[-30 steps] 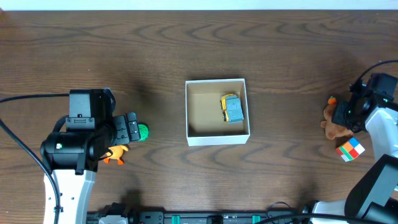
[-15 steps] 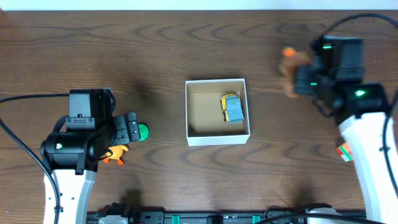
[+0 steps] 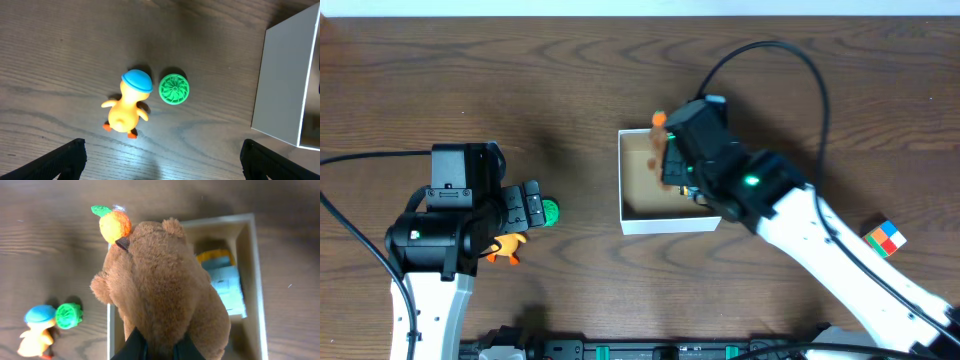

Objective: Pack container
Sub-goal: 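Carry the teddy bear into the box and release it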

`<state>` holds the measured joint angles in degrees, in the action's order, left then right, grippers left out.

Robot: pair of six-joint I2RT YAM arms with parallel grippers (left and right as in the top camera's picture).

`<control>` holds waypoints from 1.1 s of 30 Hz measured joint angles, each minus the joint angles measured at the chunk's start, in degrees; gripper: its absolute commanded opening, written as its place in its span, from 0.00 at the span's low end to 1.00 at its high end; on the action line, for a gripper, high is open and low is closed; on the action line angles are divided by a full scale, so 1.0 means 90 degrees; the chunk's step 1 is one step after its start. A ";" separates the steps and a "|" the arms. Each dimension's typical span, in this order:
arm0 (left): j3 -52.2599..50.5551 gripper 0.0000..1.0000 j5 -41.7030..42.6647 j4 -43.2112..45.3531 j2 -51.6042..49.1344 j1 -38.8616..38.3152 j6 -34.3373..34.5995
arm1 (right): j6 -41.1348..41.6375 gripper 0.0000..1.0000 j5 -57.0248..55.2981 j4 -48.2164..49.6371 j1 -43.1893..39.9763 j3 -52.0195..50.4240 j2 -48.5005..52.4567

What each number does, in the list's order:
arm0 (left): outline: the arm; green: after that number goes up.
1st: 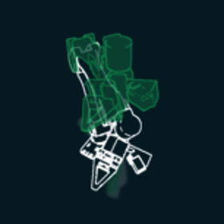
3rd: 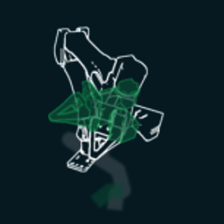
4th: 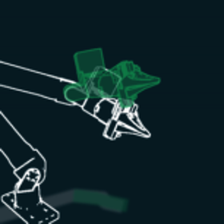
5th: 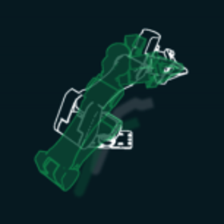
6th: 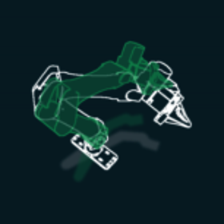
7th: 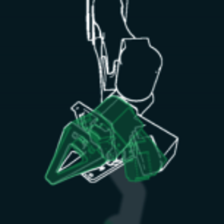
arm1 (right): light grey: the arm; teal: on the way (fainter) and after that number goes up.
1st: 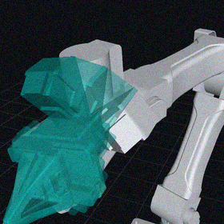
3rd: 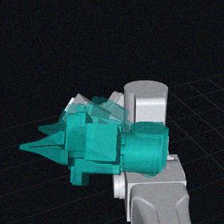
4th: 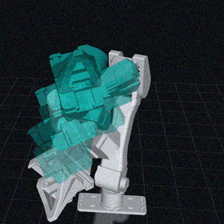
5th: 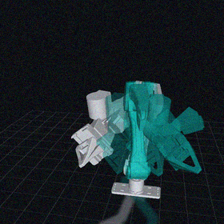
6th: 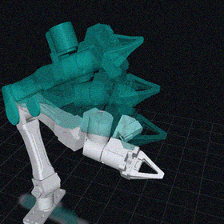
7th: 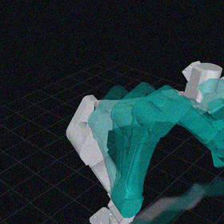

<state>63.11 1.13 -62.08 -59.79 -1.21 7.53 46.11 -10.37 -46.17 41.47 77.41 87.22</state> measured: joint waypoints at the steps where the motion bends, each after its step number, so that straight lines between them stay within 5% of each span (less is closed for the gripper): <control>1: -0.0002 0.98 0.0002 -0.0002 0.0000 0.0000 0.0000 | 0.0131 0.01 -0.0010 0.0005 0.0015 0.0000 0.0131; 20: 0.0000 0.98 0.0000 -0.0015 0.0000 0.0000 0.0000 | 0.1132 0.02 0.0219 0.0736 -0.0036 0.0000 0.1855; 26: 0.0000 0.98 0.0000 -0.0053 0.0000 0.0000 0.0000 | 0.1307 0.48 0.0243 0.0879 -0.0075 0.0000 0.2004; 33: -0.0002 0.98 0.0002 -0.0058 0.0000 0.0000 0.0000 | 0.1311 0.58 0.0272 0.1069 -0.0075 0.0000 0.2004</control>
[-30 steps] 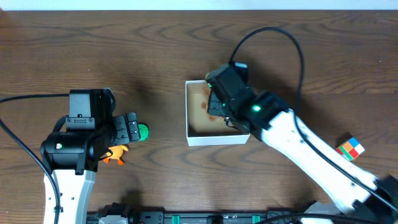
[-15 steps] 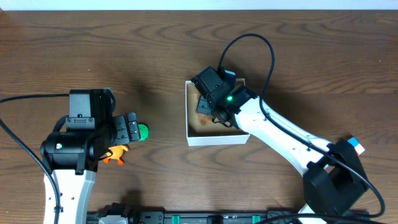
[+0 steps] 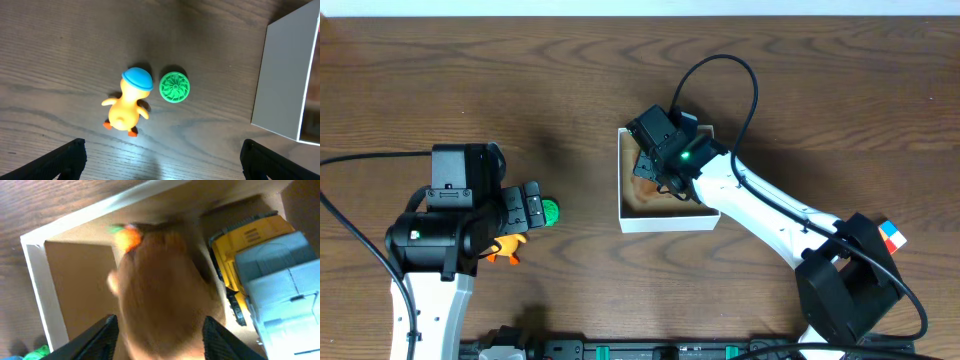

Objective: Pack container
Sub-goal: 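Carry the teddy bear into the box and release it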

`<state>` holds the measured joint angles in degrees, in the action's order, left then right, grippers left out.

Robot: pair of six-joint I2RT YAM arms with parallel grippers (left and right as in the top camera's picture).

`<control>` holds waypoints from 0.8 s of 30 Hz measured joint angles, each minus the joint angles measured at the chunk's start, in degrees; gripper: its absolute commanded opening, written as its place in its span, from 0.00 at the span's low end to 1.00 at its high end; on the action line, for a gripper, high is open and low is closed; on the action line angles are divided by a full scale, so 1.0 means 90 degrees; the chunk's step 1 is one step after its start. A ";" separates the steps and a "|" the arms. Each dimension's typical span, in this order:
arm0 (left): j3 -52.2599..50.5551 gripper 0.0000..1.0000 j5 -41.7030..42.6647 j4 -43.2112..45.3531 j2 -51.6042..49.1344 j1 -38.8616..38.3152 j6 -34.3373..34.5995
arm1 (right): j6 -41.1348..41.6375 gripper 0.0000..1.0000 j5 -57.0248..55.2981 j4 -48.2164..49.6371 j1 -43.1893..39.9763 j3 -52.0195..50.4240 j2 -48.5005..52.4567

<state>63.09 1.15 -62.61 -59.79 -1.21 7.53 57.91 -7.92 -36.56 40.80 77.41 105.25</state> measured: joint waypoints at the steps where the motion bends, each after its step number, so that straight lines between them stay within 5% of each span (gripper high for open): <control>1: 0.0002 0.98 -0.0002 0.0002 0.0000 0.0000 0.0000 | 0.0000 0.58 -0.0002 0.0000 0.0000 0.0000 0.0000; 11: 0.0000 0.98 0.0000 0.0000 0.0000 0.0000 0.0000 | -0.0153 0.61 -0.0007 0.0000 0.0000 0.0000 0.0000; 14: 0.0002 0.98 -0.0002 0.0000 0.0000 0.0000 0.0000 | -0.0396 0.82 -0.0199 -0.0002 -0.0002 0.0000 -0.0007; 15: 0.0000 0.98 0.0000 0.0000 0.0000 0.0000 0.0000 | -0.0534 0.97 -0.0299 -0.0017 -0.0010 0.0000 -0.0027; 24: 0.0002 0.98 0.0000 0.0000 0.0000 0.0000 0.0000 | -0.2042 0.99 -0.1299 -0.0860 -0.0998 0.0102 -0.2098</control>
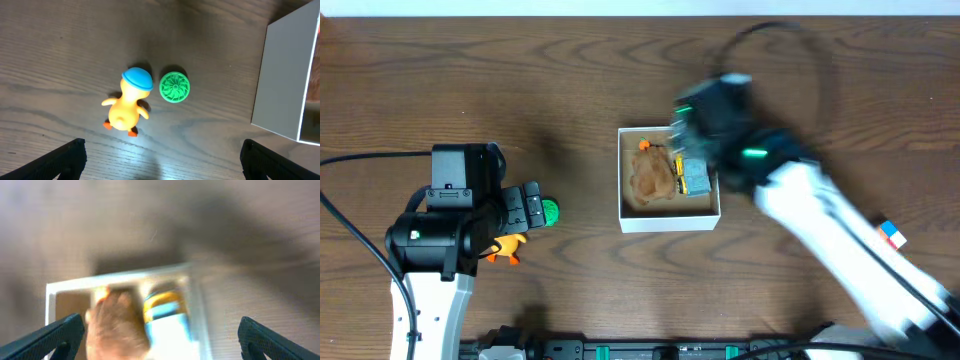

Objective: Pack container
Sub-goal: 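Carry the teddy bear into the box and release it, then move right gripper to the colorful puzzle cube and grasp it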

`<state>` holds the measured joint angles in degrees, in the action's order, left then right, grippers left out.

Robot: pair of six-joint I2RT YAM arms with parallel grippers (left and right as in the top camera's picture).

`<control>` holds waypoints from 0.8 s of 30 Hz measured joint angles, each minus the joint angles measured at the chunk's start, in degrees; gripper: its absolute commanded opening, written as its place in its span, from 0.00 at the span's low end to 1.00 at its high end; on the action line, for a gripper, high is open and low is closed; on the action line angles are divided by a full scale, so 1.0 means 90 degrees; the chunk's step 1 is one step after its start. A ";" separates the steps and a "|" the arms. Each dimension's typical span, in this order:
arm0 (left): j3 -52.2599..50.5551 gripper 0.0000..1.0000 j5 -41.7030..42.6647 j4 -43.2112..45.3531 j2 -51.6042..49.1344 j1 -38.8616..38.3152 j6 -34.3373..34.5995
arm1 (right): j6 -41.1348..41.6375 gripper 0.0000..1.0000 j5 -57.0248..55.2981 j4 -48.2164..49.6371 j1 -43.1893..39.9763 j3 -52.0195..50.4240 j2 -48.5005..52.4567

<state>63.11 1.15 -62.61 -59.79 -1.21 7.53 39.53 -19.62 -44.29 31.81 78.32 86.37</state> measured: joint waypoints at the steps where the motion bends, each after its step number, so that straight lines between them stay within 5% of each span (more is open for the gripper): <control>1: -0.0002 0.98 0.0000 0.0000 0.0000 0.0000 0.0000 | 0.0032 0.99 -0.0061 -0.0291 -0.0335 0.0075 -0.0410; 5: 0.0000 0.98 0.0000 -0.0002 0.0000 0.0000 0.0000 | 0.0784 0.99 -0.0257 -0.1923 -0.2021 0.0257 -0.1547; 10: -0.0002 0.98 -0.0002 0.0000 0.0000 0.0000 0.0000 | 0.1489 0.99 -0.0282 -0.3089 -0.4078 0.0197 -0.1676; 16: -0.0002 0.98 -0.0002 0.0000 0.0000 0.0000 0.0000 | 0.1387 0.99 -0.0148 -0.2800 -0.5768 -0.0393 -0.1197; 24: -0.0002 0.98 -0.0002 0.0000 0.0000 0.0000 0.0000 | 0.0928 0.99 0.0087 -0.2004 -0.6819 -0.1520 -0.0209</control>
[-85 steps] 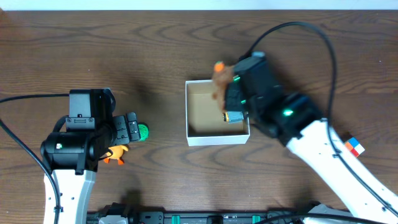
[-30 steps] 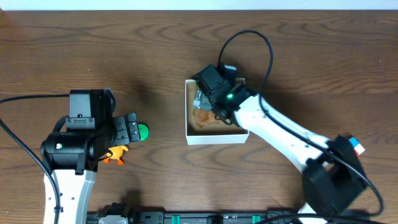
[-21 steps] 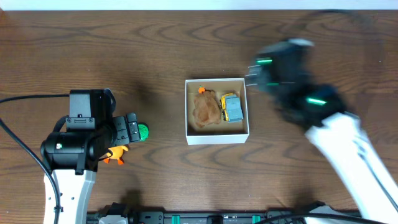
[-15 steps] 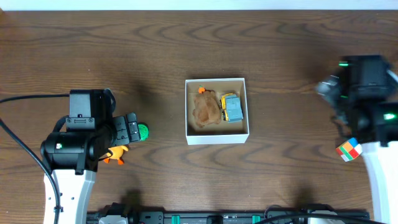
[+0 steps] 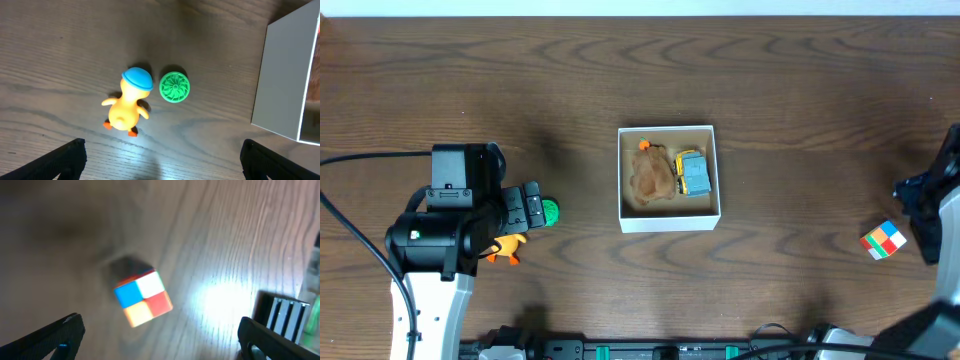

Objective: Pack container
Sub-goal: 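Move right gripper to the colorful puzzle cube and grasp it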

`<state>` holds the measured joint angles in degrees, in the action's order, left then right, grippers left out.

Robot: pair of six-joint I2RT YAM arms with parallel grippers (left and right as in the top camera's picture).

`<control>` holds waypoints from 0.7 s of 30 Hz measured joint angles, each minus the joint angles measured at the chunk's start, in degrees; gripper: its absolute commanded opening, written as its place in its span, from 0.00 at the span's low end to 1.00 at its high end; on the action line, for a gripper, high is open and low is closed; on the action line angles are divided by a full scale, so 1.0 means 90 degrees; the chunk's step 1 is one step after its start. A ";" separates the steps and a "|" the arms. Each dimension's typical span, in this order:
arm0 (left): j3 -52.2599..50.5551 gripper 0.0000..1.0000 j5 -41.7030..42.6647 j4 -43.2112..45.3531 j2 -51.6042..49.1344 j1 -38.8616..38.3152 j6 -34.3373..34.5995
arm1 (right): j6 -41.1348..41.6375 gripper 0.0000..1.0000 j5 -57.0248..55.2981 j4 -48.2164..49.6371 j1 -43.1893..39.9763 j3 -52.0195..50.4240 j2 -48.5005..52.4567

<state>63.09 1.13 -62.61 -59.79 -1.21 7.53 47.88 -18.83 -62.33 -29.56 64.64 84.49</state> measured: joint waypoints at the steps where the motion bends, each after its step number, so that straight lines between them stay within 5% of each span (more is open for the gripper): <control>1: 0.0000 0.98 0.0000 0.0000 0.0000 0.0000 0.0000 | -0.0104 0.99 0.0032 0.0117 -0.0044 -0.0102 0.0107; 21: 0.0000 0.98 0.0000 0.0000 0.0000 0.0000 0.0000 | -0.2006 0.99 0.0857 0.1321 -0.0287 -0.0532 0.1345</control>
<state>63.09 1.13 -62.61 -59.79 -1.21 7.53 29.82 -11.11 -50.43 -32.14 59.86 96.60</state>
